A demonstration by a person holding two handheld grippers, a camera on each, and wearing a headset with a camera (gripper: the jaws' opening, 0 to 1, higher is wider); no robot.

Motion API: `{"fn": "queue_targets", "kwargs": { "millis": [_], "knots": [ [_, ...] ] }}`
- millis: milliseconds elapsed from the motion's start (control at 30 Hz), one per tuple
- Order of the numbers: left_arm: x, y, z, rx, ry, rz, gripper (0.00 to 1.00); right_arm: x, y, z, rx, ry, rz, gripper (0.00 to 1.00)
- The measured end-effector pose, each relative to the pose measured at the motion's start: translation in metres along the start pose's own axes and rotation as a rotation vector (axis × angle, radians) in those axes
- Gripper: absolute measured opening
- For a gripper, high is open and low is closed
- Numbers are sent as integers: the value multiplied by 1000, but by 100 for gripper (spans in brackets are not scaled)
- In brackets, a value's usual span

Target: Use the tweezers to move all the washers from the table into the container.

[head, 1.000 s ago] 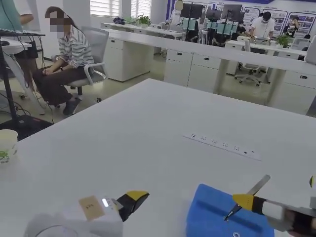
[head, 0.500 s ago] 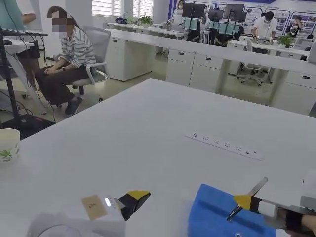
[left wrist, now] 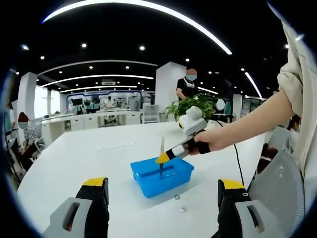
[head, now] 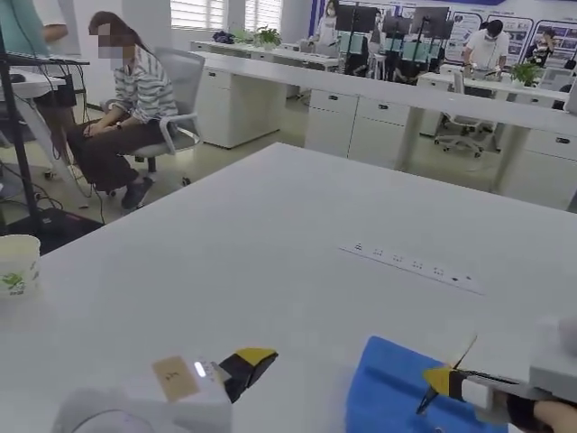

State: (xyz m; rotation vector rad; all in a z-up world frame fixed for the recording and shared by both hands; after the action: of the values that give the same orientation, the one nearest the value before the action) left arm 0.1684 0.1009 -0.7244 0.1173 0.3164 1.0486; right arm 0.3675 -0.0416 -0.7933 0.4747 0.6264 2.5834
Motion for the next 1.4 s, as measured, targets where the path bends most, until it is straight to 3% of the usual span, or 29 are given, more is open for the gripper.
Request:
{"fn": "queue_targets", "kwargs": {
  "millis": [467, 933, 1167, 1400],
  "knots": [
    [0, 0, -1, 1, -1, 0, 93, 3, -6, -5, 41, 57, 7, 3],
    [-1, -1, -1, 5, -4, -6, 93, 4, -5, -6, 43, 52, 3, 4],
    [-1, 0, -1, 0, -3, -2, 93, 6, 3, -3, 3, 51, -4, 4],
    [-2, 0, 0, 0, -5, -3, 93, 17, 17, 1, -69, 31, 14, 4]
  ]
}}
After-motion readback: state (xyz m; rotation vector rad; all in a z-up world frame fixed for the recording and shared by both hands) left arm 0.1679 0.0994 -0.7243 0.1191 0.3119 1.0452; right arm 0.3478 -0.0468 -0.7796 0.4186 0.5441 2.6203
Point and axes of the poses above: the centre of the closed fingertips' face, and the gripper's own axes: y roughly backward along the fingers, x roughly to its left, z roughly out of its top, the point moved 6 cm from there along y, roughly backward along the fingers, and after that the axes turned 10 degrees about y, right-handed, at the moved point
